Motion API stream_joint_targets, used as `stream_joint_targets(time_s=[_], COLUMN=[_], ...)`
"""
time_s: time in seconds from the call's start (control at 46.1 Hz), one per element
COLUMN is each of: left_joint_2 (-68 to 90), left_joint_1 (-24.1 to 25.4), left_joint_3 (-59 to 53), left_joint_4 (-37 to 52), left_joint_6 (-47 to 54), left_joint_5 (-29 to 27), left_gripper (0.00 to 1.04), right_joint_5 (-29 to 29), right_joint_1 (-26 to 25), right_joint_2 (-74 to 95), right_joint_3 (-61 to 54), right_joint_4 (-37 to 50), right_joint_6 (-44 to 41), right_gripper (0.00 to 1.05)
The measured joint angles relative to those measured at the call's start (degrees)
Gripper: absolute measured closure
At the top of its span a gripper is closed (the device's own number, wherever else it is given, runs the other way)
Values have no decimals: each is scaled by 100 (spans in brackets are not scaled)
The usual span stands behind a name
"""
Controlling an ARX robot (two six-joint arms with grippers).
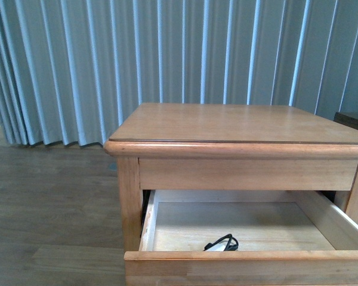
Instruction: Put charger into drawer
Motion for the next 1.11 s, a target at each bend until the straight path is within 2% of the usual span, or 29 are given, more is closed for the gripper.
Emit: stream_joint_targets(time_s=[0.065,0.13,0.542,1.106], left_joint_2=[-258,-494,-1480,-2498], left_joint_1=[358,573,592,592], left_joint_3=[-131,-232,-640,-640], left_joint_4=[-140,-269,-787,-1751], left_joint_6=[13,11,15,15], left_joint_5=[487,535,584,581], left_gripper=[101,101,101,101], right_joint_5=[0,0,0,0], right_joint_1=[0,0,0,0], right_joint_2=[0,0,2,0], right_joint_3=[0,0,0,-4], right_joint_4=[0,0,0,0], right_joint_6=[0,0,0,0], right_gripper=[8,8,8,8])
